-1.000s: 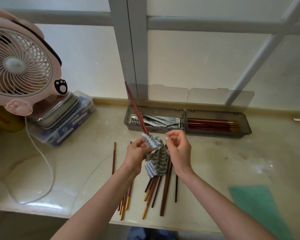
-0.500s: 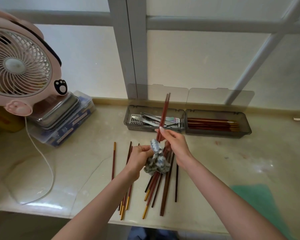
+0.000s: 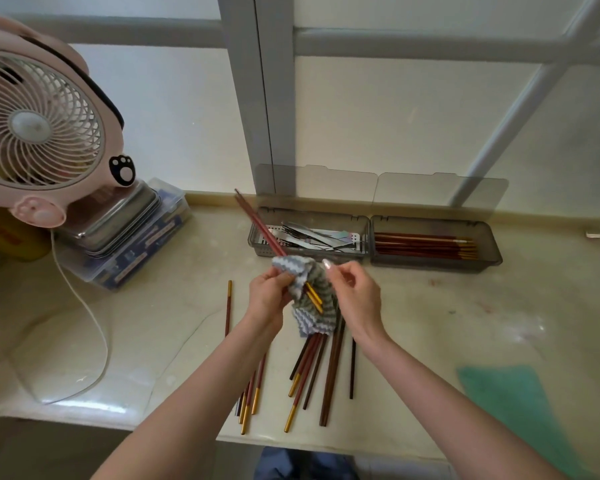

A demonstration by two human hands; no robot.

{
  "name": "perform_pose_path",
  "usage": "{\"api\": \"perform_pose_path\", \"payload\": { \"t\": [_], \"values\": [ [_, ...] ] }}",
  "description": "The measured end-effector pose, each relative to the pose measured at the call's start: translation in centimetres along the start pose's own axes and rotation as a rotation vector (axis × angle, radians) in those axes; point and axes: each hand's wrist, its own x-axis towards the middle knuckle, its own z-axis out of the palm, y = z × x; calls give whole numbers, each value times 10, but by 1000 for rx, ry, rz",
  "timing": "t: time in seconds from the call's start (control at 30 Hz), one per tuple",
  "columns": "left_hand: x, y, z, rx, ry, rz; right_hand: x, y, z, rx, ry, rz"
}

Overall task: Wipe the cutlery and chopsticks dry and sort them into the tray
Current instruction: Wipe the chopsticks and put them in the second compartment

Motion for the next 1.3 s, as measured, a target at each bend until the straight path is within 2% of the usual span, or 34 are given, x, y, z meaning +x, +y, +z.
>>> {"api": "perform_pose_path", "payload": {
  "t": [0.07, 0.13, 0.3, 0.4, 0.5, 0.57, 0.63, 0.73, 0.83, 0.93, 1.03, 1.17, 1.3],
  "values": [
    [1, -3, 0, -47, 33, 15, -5, 2, 3, -151, -241, 39],
    [0, -9, 2, -24, 65, 22, -5, 5, 7, -75, -409, 70],
    [2, -4, 3, -54, 192, 18, 4, 10, -12, 121, -557, 170],
    [9, 16, -6, -163, 273, 12, 19, 18, -37, 75, -666, 205],
    [14, 27, -13, -208, 363, 69, 36, 32, -70, -20, -696, 207],
    [16, 29, -15, -232, 428, 103, 46, 48, -96, -87, -646, 239],
    [16, 27, -13, -224, 454, 125, 61, 67, -124, -125, -447, 282],
    [9, 20, -5, -163, 294, 127, 91, 93, -171, -257, 19, 229],
    [1, 7, 11, -66, 116, 121, 118, 106, -214, -569, 246, 214],
    [-5, 0, 23, -5, 58, 132, 135, 108, -243, -881, 305, 166],
    [-9, -5, 33, 3, 17, 154, 150, 111, -256, -1027, 292, 133],
    [-10, -7, 38, 2, 2, 177, 171, 116, -252, -1003, 260, 77],
    [-8, -9, 33, -3, 41, 192, 190, 119, -233, -865, 194, 24]
  ]
}}
